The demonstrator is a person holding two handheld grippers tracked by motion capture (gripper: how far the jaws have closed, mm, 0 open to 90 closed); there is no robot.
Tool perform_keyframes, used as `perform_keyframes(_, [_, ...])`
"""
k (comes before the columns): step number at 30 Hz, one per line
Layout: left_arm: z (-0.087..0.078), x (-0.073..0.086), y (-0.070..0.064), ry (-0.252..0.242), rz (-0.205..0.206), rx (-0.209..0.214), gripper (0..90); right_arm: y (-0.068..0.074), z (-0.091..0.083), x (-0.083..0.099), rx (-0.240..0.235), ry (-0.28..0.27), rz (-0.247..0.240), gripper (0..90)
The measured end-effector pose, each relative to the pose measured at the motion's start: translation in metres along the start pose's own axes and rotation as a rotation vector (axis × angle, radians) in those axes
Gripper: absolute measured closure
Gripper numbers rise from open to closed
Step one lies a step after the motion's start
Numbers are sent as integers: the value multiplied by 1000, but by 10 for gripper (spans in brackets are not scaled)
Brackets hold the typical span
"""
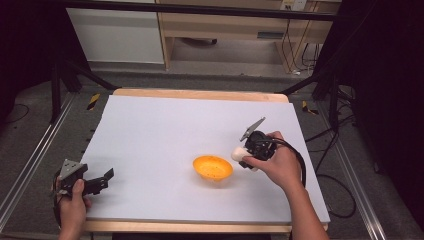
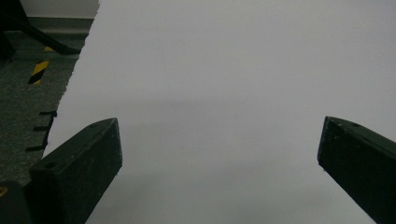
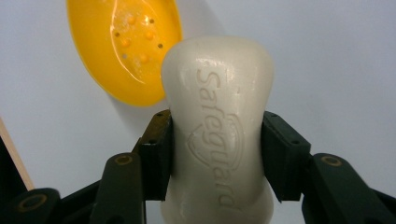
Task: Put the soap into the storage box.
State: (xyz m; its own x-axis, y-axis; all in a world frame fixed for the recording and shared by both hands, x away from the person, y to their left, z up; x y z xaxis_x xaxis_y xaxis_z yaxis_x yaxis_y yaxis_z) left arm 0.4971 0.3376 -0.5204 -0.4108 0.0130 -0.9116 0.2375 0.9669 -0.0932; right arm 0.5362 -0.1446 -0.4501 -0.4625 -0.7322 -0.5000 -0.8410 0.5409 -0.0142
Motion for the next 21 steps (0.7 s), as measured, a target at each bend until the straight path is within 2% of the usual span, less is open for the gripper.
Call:
perform_keyframes(5, [0, 0, 0, 0, 0, 0, 0, 8, 4, -14, -17, 3, -53, 499])
perform_keyframes(21, [0, 0, 0, -1, -3, 2, 0, 30, 18, -45, -59, 21, -155, 499])
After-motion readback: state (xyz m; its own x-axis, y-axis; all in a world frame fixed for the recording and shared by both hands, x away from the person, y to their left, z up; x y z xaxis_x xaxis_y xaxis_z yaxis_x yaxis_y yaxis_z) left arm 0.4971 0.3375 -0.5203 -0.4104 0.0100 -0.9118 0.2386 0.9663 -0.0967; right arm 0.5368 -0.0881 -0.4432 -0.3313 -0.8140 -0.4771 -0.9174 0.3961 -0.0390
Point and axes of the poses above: each handheld gripper's, and its own axes: z roughly forward along the jaws, x roughly out of its underside, y roughly to its left, the point moved 8 cm from there along z, roughly forward along the jaws, and after that the axes turned 5 degrees about -y, right-handed, at the moved point
